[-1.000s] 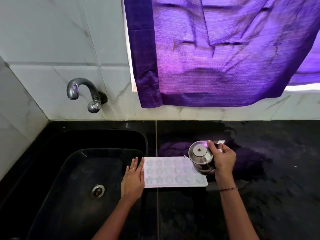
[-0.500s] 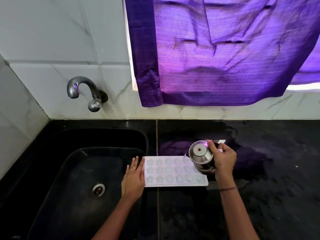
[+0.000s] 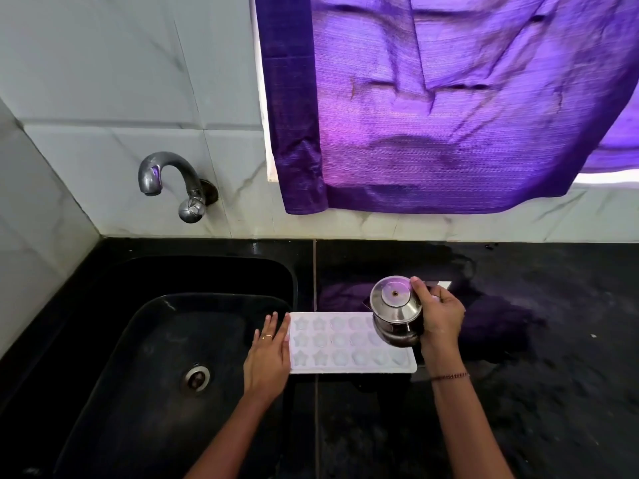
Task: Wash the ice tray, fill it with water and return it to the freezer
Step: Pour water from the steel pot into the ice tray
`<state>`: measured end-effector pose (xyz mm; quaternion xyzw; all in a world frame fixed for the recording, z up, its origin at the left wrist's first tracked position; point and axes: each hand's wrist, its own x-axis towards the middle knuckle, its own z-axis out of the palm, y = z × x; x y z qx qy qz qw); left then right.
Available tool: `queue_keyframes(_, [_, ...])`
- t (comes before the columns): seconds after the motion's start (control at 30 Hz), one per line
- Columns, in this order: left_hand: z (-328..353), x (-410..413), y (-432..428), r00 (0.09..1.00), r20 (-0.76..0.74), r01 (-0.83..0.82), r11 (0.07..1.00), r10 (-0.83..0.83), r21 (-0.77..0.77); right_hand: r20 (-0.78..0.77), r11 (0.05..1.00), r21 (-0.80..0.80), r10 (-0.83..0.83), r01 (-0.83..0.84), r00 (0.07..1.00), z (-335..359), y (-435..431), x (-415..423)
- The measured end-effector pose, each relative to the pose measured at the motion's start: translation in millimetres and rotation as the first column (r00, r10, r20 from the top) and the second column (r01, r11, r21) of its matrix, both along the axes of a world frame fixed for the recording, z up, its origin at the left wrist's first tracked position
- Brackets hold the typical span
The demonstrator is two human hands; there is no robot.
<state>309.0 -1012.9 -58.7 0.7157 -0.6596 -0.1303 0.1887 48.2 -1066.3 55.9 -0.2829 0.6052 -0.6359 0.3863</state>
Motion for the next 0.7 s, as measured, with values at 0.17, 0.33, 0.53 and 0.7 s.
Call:
queue_keyframes(0.17, [0.5,-1.0,0.0,1.0,-0.007,-0.005,1.0,0.005,-0.007,-0.111,0.999,-0.029,0.018,-0.021,0.994,0.5,2.5,7.9])
queue_keyframes(0.33, [2.6,-1.5,0.8,1.0,-0.009,-0.004,1.0,0.004,-0.002,-0.201,0.997,-0.06,0.025,-0.038,0.979,5.5,6.1,14.1])
queue_keyframes(0.53, [2.3,-1.5,0.4,1.0,-0.007,-0.006,1.0,0.006,0.006,-0.262,0.998,-0.055,0.028,-0.044,0.965,8.1,5.6,15.7])
queue_keyframes(0.7, [2.1,-1.5,0.4,1.0,-0.001,-0.007,1.0,0.007,0.005,-0.247,0.997,-0.057,0.031,-0.046,0.968,10.2,5.6,17.8])
